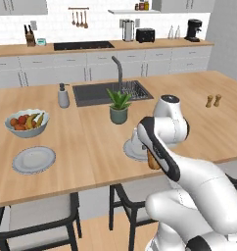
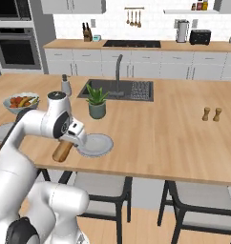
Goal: Place one bun and one sausage from the bowl on each plate.
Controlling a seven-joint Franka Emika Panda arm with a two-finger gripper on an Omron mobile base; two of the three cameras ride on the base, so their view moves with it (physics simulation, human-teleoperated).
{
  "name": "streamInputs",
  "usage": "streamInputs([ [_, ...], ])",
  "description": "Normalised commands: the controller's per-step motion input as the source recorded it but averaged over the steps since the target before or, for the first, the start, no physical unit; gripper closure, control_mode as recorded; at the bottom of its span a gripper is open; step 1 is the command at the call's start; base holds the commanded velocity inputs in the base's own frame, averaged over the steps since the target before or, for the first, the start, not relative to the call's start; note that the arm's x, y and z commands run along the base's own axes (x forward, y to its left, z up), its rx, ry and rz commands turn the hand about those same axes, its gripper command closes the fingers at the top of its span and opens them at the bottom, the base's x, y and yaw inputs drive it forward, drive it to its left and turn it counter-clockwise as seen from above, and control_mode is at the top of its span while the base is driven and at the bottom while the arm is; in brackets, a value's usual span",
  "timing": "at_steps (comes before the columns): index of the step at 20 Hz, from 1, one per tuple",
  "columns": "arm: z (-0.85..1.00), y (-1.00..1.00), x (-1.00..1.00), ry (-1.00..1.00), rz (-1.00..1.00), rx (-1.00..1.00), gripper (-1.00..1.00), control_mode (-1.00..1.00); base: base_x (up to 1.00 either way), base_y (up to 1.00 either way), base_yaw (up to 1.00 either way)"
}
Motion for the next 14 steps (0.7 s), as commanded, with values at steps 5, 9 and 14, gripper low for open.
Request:
streamInputs([
  [5,-0.01,-0.46,1.0,0.08,0.12,0.01,1.0,-1.0,0.0,0.0,0.0],
  [9,-0.44,-0.15,1.0,0.17,0.01,-0.06,1.0,-1.0,0.0,0.0,0.0],
  [14,-0.61,0.0,1.0,0.08,-0.03,-0.12,1.0,-1.0,0.0,0.0,0.0],
])
